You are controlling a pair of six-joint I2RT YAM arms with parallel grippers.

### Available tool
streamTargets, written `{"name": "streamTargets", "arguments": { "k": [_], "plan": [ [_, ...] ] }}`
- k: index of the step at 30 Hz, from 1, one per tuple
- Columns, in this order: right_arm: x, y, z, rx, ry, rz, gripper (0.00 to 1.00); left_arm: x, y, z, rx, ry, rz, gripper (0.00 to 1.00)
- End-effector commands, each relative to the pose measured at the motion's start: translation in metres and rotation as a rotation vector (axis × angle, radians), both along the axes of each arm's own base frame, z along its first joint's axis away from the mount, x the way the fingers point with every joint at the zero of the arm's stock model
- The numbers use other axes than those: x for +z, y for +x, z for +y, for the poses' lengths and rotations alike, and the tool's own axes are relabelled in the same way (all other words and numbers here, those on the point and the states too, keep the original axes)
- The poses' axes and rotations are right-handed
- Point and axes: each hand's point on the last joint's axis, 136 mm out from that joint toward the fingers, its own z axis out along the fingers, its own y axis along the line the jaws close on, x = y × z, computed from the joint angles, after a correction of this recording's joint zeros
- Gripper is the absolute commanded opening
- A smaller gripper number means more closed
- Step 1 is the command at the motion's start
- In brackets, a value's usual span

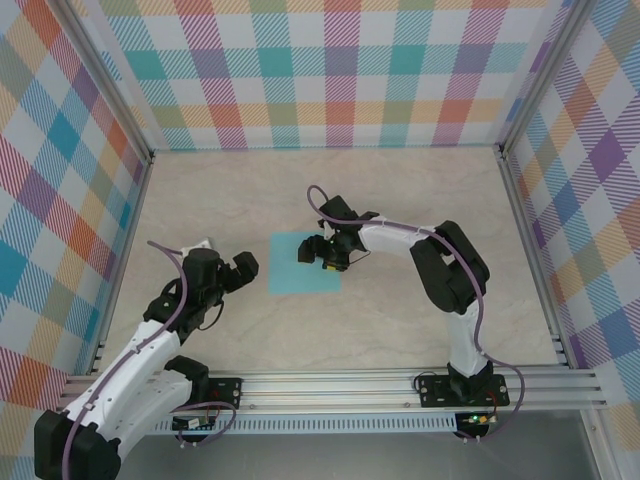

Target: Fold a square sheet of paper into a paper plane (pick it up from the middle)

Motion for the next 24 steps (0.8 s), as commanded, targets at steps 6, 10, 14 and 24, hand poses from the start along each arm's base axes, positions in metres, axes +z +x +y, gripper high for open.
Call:
{"name": "streamTargets", "arguments": {
  "k": [6, 10, 14, 24],
  "plan": [
    [-0.038, -0.044, -0.074, 0.017, -0.187, 0.071, 0.73, -0.009, -0.009, -0.007, -0.057, -0.018, 0.028, 1.0],
    [-0.036, -0.059, -0.107, 0.049, -0.192, 0.064, 0.73, -0.008, -0.012, -0.023, -0.144, -0.069, 0.015, 1.0],
    [-0.026, -0.064, -0.13, 0.05, -0.204, 0.052, 0.73, -0.008, -0.017, -0.038, -0.213, -0.13, 0.014, 1.0],
    [0.019, -0.031, -0.117, -0.024, -0.173, -0.049, 0.76, -0.011, -0.016, -0.059, -0.318, -0.177, 0.025, 1.0]
  ]
}}
